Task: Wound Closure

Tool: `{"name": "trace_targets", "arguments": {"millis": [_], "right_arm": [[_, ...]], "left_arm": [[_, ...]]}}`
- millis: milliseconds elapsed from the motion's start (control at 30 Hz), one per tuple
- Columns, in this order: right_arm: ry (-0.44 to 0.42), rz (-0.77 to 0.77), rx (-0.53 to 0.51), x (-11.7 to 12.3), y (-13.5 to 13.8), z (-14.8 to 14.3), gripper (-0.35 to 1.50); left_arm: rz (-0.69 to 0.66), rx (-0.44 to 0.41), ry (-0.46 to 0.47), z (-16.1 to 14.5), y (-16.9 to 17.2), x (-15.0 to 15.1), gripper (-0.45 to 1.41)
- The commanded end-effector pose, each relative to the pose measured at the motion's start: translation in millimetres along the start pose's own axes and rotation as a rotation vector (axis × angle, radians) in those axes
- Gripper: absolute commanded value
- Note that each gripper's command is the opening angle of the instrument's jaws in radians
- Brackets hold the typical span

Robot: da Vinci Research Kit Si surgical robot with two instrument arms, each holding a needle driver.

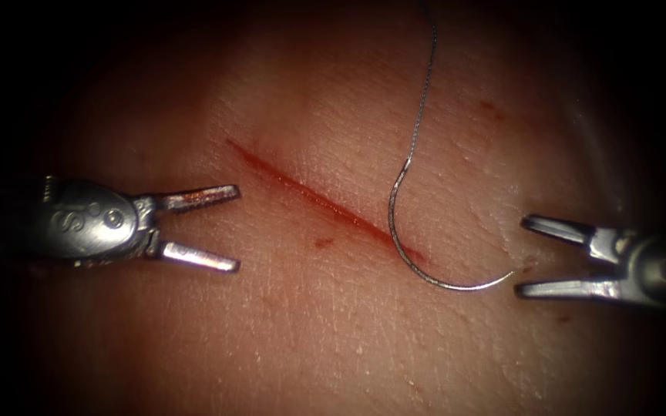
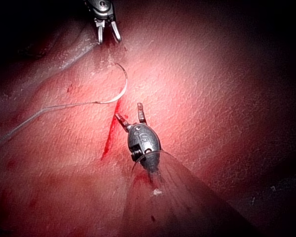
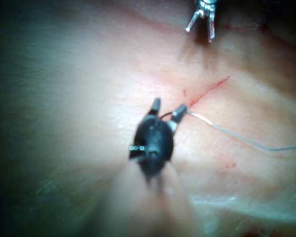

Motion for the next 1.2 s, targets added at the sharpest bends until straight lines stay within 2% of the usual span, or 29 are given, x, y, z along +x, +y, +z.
{"name": "trace_targets", "arguments": {"millis": [33, 100, 267, 433, 567, 700, 767, 900, 1100, 1200], "right_arm": [[0.001, 0.002, 0.003, -0.3, -0.8, 0.6, 0.44], [-0.004, 0.001, -0.004, -0.2, -1.1, 0.2, 0.46], [-0.002, -0.003, -0.032, -0.3, -2.4, -1.9, 0.46], [-0.014, -0.013, -0.071, -1.5, -3.5, -4.5, 0.47], [-0.034, -0.008, -0.088, -1.6, -3.7, -5.4, 0.47], [-0.031, -0.006, -0.094, -1.4, -4.0, -5.3, 0.47], [-0.026, -0.005, -0.093, -1.2, -4.1, -4.9, 0.47], [-0.026, -0.006, -0.094, -1.3, -4.2, -4.7, 0.47], [-0.026, -0.007, -0.097, -1.3, -4.3, -4.4, 0.47], [-0.032, -0.01, -0.096, -1.6, -4.5, -4.3, 0.47]], "left_arm": [[-0.001, -0.002, 0.0, 0.7, 0.3, -0.7, 0.26], [0.0, -0.006, -0.008, 0.6, 0.4, -0.8, 0.21], [0.001, -0.006, -0.021, 0.5, 0.5, -0.9, 0.21], [0.003, -0.005, -0.034, 0.8, 0.8, -1.1, 0.21], [0.004, -0.006, -0.065, 1.7, 1.3, -1.1, 0.21], [-0.046, 0.025, -0.091, 4.8, 3.3, -1.1, 0.26], [-0.069, 0.027, -0.145, 7.4, 4.8, -1.2, 0.27], [-0.093, 0.026, -0.169, 10.0, 5.7, -1.1, 0.36], [-0.101, 0.032, -0.181, 11.3, 5.7, -0.3, 0.41], [-0.119, 0.046, -0.234, 12.4, 5.3, 0.2, 0.41]]}}
